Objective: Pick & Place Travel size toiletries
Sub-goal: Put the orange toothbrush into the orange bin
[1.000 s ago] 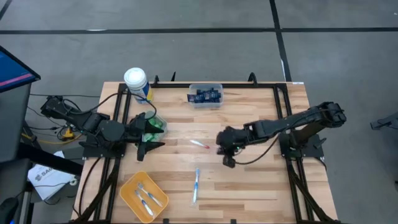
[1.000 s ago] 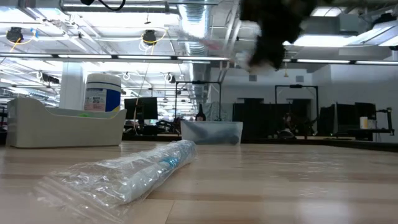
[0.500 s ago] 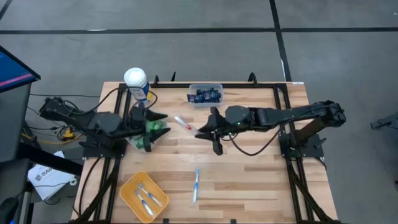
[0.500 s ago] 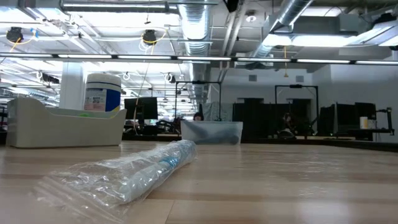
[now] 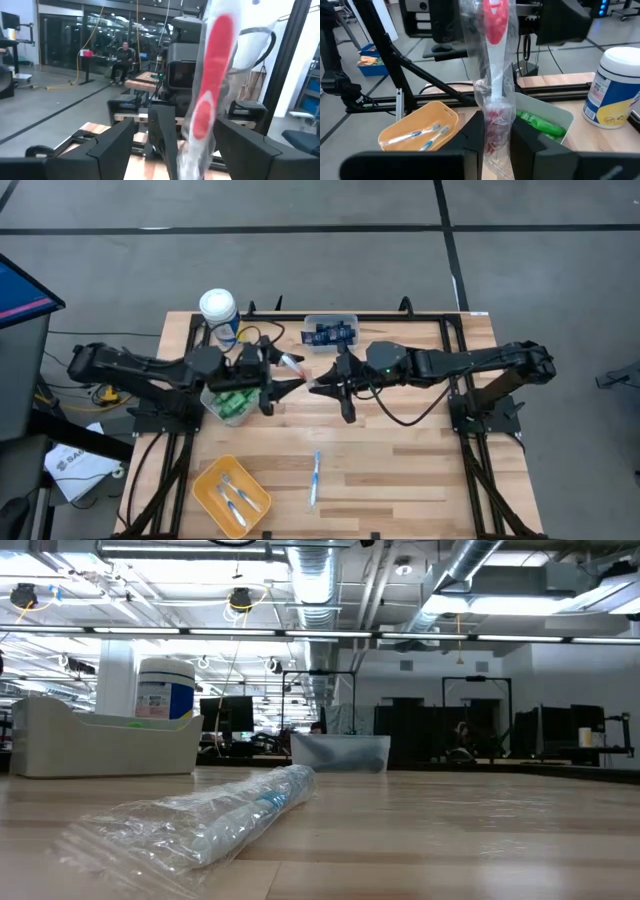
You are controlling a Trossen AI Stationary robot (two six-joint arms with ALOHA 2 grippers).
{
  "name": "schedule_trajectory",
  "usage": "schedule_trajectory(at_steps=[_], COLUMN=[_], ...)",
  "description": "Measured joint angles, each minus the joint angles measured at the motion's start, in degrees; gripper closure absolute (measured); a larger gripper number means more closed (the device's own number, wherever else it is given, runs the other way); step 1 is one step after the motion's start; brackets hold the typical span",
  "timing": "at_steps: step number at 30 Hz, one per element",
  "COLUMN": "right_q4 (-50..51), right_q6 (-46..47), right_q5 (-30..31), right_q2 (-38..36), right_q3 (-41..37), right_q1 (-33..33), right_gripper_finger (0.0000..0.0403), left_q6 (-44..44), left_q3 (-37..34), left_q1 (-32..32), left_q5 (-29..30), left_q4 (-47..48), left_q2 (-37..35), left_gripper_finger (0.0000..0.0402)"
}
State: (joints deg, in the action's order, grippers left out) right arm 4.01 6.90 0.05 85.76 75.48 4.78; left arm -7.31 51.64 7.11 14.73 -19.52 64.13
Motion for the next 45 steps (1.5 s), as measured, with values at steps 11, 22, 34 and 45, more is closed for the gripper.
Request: schedule_trajectory(at_steps=[11, 22, 34, 45], right_q4=[0.01, -0.25, -0.22, 0.24], right_q6=[0.05, 0.08, -1.33, -2.21], right_q5=[0.01, -0.26, 0.03, -0.01], right_q2=[0.02, 0.04, 0.04, 0.04], right_q3=[0.01, 0.01, 0.01, 0.01], right_q1=[-0.47, -3.1, -5.01, -5.33], right_gripper_finger=[0.0351, 0.0349, 0.032, 0.0306], left_q6=[-0.2, 3.2, 5.58, 7.03], left_q3=[0.0, 0.0, 0.0, 0.0], left_q1=[-2.07, -2.12, -3.74, -4.63], left_q5=[-6.7, -4.61, -1.83, -2.05], left_q4=[-5.08, -5.05, -4.93, -3.53], left_q2=[3.25, 2.87, 2.87, 1.98], left_gripper_finger=[0.0191, 0.0368, 0.0385, 0.0385])
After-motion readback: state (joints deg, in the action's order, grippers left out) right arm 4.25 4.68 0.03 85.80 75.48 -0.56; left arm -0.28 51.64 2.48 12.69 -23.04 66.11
